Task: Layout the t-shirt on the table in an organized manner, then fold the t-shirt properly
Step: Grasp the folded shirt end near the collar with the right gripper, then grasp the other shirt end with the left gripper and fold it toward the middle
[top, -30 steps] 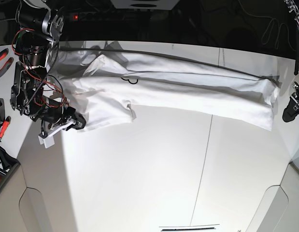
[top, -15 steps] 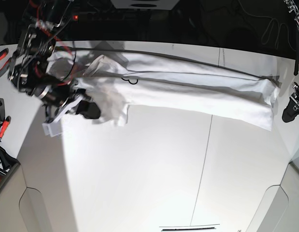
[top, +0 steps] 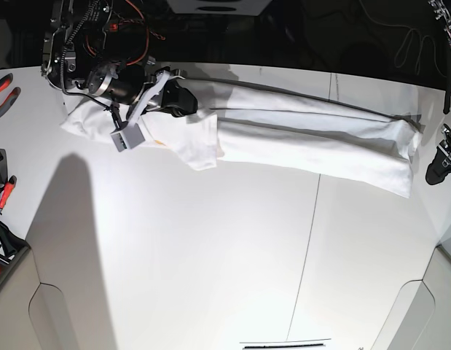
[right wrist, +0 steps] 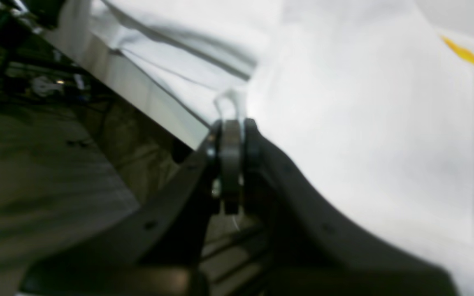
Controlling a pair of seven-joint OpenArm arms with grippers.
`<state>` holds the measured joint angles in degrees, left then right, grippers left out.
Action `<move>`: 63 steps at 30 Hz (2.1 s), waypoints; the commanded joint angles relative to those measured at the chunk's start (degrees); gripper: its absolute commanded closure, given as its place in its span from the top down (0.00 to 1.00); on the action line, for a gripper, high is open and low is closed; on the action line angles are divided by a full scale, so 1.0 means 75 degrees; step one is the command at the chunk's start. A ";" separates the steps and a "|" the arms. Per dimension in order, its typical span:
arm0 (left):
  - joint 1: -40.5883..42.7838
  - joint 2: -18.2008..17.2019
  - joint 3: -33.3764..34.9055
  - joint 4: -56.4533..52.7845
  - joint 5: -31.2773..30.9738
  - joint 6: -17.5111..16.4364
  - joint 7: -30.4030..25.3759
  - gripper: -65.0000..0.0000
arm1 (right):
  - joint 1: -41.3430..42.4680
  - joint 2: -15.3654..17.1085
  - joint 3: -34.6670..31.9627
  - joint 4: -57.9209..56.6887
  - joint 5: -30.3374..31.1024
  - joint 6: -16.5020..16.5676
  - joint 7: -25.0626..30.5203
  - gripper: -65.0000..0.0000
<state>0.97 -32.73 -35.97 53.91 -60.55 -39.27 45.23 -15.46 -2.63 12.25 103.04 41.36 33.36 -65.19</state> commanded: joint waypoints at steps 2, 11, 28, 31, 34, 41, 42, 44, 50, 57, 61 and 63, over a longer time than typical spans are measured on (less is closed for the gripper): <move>-0.0090 -0.0204 -0.0035 0.0134 -0.0184 -0.0098 -0.0108 0.31 | 0.0050 0.0035 0.0000 0.0096 -0.0149 0.0044 0.0117 0.00; -0.0085 -0.0207 -0.0114 0.0134 -0.0303 -0.0098 -0.0621 0.31 | 0.0117 0.0102 0.0009 0.0236 0.0326 0.0047 0.0160 0.46; 0.0321 0.0070 0.0592 0.0131 0.0769 -0.0098 -0.0466 0.74 | 0.0108 0.0096 0.0006 0.1032 0.0219 0.0067 0.0321 0.43; 0.0315 0.0070 0.1046 0.0131 0.0804 -0.0098 -0.0650 0.74 | 0.0108 0.0096 0.0006 0.1032 0.0219 0.0067 0.0321 0.43; 0.0315 0.0070 0.1381 0.0131 0.0915 -0.0098 -0.0839 0.74 | 0.0108 0.0096 0.0006 0.1032 0.0219 0.0067 0.0321 0.43; 0.0315 0.0117 0.1559 0.0131 0.1311 -0.0098 -0.0976 0.74 | 0.0108 0.0096 0.0006 0.1032 0.0195 0.0067 0.0321 0.43; 0.0312 0.0117 0.1556 0.0131 0.1306 -0.0098 -0.0901 0.73 | 0.0108 0.0096 0.0006 0.1032 0.0195 0.0067 0.0321 0.43; 0.0294 0.0119 0.1559 0.0131 0.1297 -0.0098 -0.0729 0.68 | 0.0108 0.0096 0.0006 0.1032 0.0195 0.0067 0.0321 0.43; 0.0291 0.0105 0.1547 0.0131 0.0746 -0.0098 -0.0629 0.00 | 0.0108 0.0096 0.0006 0.1032 0.0195 0.0064 0.0323 0.43; 0.0294 0.0108 0.0810 0.0216 -0.0749 -0.0098 0.0067 0.00 | 0.0280 0.0210 0.0146 0.1049 -0.0321 0.0064 0.0781 0.32; 0.0306 0.0111 0.0522 0.0583 -0.2407 -0.0098 0.1929 0.00 | 0.0624 0.0481 0.0574 0.1049 -0.0370 0.0058 0.0778 0.32; 0.0347 0.0146 0.0522 0.0799 -0.3259 -0.0098 0.2716 0.00 | 0.0720 0.0519 0.0845 0.1049 -0.0376 0.0058 0.0775 0.32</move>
<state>3.95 -30.30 -31.73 59.00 -83.44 -39.31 66.26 -10.39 1.10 18.55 109.84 37.63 33.45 -60.47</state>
